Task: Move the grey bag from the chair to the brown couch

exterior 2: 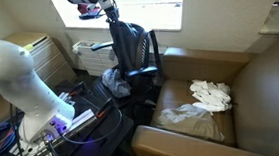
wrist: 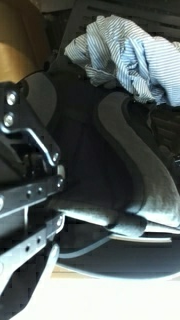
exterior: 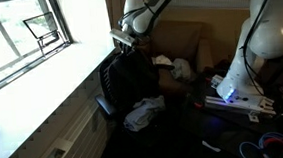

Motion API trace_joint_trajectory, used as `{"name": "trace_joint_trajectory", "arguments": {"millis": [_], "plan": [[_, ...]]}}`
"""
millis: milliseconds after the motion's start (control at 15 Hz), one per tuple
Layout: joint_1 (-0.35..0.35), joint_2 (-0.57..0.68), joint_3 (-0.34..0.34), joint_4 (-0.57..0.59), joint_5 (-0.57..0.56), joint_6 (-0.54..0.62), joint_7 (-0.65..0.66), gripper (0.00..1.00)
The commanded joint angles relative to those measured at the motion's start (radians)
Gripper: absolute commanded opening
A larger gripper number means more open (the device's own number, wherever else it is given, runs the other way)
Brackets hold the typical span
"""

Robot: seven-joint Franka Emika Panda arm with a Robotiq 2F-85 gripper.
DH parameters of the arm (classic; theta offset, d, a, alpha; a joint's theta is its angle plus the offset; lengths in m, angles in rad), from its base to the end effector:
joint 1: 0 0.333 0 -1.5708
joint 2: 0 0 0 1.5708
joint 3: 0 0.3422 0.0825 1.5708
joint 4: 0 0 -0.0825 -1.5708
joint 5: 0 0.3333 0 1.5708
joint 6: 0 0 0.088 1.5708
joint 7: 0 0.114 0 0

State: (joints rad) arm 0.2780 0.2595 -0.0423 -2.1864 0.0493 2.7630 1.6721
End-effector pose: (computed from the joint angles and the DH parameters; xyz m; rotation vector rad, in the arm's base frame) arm 0.5482 0.1308 0.3588 -2.1185 1.9269 -0.2477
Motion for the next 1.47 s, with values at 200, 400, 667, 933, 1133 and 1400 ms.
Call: {"name": "trace_joint_trajectory", "arguments": {"millis": [200,400,667,933,1133,1400], "plan": [[-0.067,-0.306,0.074,-0.232,0.215,0.005,0.091,0.04],[-0.104,-0.459,0.079,-0.297,0.324,-0.013,0.106,0.04],[-0.184,-0.674,0.078,-0.379,0.356,-0.047,0.207,0.04],[-0.296,-0.887,0.078,-0.441,0.328,-0.066,0.304,0.04],[-0.299,-0.843,0.072,-0.405,0.317,-0.078,0.255,0.15],[-0.315,-0.821,0.081,-0.420,0.330,-0.044,0.292,0.04]]}}
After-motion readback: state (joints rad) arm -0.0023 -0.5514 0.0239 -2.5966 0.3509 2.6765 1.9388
